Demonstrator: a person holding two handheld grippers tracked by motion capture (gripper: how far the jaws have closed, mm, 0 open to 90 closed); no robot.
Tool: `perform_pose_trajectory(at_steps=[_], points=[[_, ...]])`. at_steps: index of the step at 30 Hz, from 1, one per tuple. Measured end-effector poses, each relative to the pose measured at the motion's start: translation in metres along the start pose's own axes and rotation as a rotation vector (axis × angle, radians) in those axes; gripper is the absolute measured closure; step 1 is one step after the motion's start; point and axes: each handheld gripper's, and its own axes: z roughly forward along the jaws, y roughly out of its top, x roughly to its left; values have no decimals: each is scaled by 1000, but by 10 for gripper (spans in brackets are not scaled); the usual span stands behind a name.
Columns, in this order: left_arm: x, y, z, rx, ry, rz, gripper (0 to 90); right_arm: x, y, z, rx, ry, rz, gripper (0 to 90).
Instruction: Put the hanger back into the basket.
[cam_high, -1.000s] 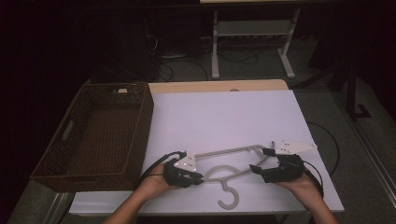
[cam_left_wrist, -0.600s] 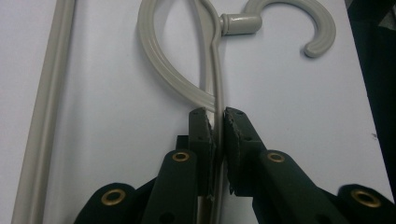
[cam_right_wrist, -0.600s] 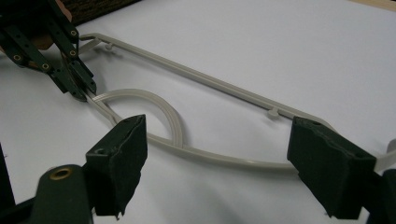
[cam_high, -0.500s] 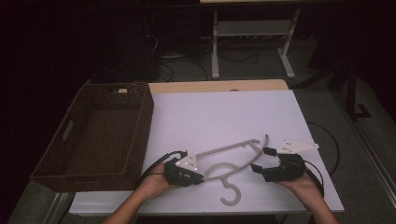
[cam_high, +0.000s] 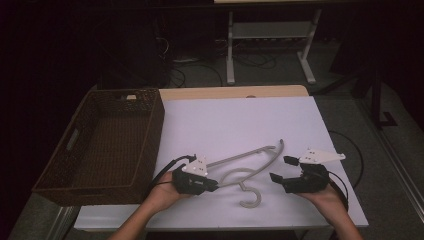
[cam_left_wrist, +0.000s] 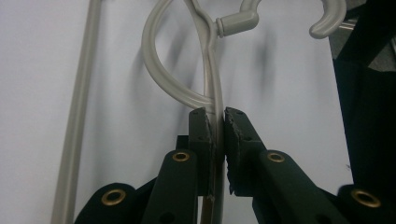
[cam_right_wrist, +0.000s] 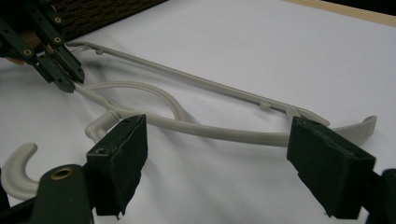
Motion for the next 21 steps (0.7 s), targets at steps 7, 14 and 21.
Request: perform_pose_trajectory(at_steps=[7,14,21], points=[[1,4,-10,-50,17,-11,824,-1,0,-1,-3,-6,1,197],[1,8,-18,-83,30,-22,825,-1,0,-2,-3,-10,4,197],[3,9,-27,-115,36,-36,826,-1,0,-2,-2,-13,4,197]])
